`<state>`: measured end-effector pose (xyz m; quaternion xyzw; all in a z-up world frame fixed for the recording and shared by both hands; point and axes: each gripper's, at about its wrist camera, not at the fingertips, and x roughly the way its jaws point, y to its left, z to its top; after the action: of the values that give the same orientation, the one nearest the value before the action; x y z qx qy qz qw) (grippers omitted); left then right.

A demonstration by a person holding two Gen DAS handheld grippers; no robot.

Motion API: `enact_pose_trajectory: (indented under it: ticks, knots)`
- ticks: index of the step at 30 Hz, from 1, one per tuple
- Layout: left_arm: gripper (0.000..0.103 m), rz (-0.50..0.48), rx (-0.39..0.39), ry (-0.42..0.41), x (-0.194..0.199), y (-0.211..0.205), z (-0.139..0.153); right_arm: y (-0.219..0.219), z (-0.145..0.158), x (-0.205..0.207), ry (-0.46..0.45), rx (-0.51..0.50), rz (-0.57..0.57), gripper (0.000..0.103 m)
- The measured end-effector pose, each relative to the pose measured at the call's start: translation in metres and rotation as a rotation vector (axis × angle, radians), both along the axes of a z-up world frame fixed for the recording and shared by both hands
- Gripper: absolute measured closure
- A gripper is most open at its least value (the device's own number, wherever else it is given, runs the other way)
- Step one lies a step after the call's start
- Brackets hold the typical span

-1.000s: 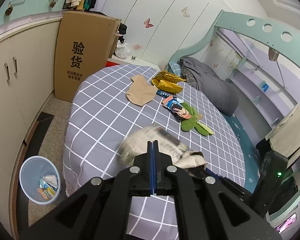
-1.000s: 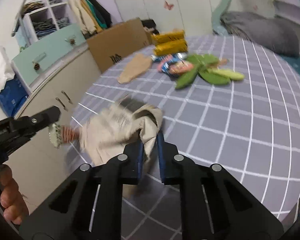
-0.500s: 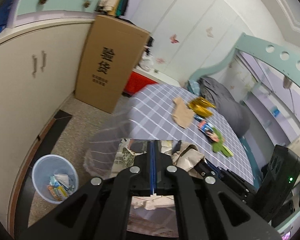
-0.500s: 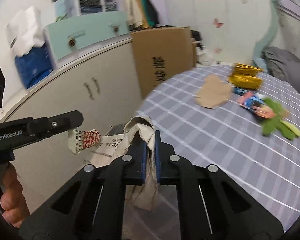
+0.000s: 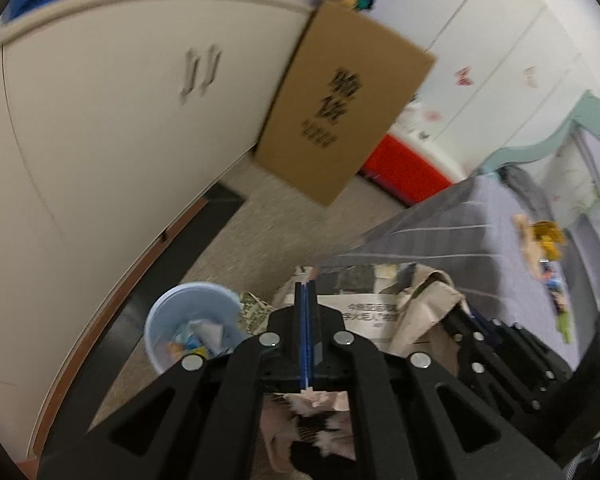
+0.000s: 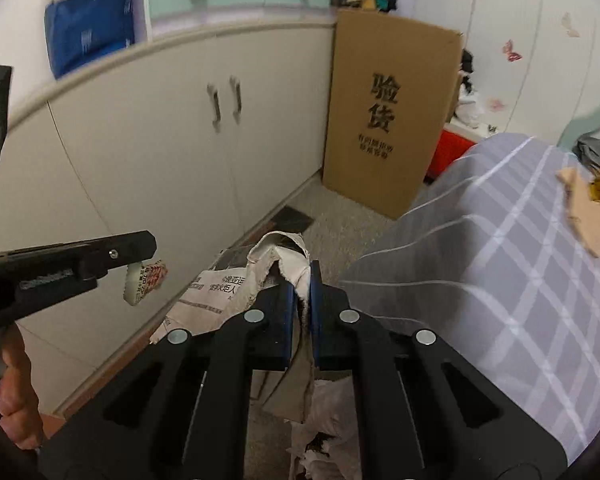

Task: Collect trash
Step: 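Lower the newspaper and wrapper over the wastebasket with both tools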

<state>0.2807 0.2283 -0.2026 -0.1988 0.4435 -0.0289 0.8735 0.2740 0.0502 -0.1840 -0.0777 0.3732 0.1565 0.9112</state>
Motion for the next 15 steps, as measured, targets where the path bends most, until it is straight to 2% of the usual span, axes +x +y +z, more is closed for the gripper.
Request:
enact_pose_trajectory:
  ticks: [3, 4, 5, 6, 11, 15]
  knots:
    - [0.098, 0.04, 0.029, 0.084, 0.017, 0.013, -0.03, 0.016, -0.019, 0.008, 0.031, -0.028, 0.014, 0.096]
    - [0.084, 0.044, 0.027, 0.116, 0.021, 0.017, -0.04, 0.019, -0.023, 0.011, 0.042, -0.028, 0.02, 0.096]
    - [0.061, 0.045, 0.017, 0.14, 0.025, 0.021, -0.048, 0.023, -0.028, 0.013, 0.052, -0.031, 0.024, 0.096]
    - [0.053, 0.064, 0.015, 0.161, 0.026, 0.026, -0.056, 0.026, -0.032, 0.015, 0.061, -0.039, 0.027, 0.096]
    - [0.05, 0.112, 0.014, 0.183, 0.021, 0.044, -0.069, 0.04, -0.045, 0.02, 0.084, -0.05, 0.044, 0.096]
    - [0.045, 0.131, 0.041, 0.172, 0.016, 0.051, -0.068, 0.049, -0.05, 0.02, 0.096, -0.053, 0.06, 0.096]
